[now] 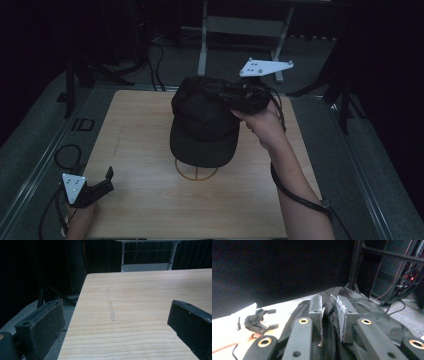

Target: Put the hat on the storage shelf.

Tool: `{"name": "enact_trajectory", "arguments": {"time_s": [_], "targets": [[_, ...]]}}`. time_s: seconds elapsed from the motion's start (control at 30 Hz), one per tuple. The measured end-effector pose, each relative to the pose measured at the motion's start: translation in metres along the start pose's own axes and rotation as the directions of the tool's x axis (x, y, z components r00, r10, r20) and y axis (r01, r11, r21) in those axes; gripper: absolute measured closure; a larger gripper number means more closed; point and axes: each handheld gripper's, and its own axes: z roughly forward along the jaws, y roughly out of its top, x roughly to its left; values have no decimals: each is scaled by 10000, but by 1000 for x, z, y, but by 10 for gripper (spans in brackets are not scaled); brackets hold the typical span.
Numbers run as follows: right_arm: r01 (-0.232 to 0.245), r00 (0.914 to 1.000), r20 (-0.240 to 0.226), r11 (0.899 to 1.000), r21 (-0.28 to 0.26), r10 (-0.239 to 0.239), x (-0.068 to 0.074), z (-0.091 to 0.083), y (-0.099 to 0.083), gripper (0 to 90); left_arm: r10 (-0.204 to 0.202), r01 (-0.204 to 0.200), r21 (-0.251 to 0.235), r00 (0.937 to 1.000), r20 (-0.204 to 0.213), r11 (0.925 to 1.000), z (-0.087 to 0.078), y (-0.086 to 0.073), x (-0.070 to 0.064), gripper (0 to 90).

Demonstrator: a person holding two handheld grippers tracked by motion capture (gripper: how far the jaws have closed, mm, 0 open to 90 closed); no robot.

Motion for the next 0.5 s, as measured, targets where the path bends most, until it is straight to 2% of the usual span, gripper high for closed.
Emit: {"name": "enact_trajectory", "arguments": {"time_s": [0.37, 0.5], "targets": [[-201, 9996, -157, 9970, 742, 213, -7, 28, -24, 755, 1, -1, -9, 10000, 6, 10000, 0, 0, 0, 17], [-456, 9986, -224, 9971, 615, 470, -11, 33, -33, 754, 34, -34, -12, 10000, 28, 10000, 0, 0, 0, 17]]}}
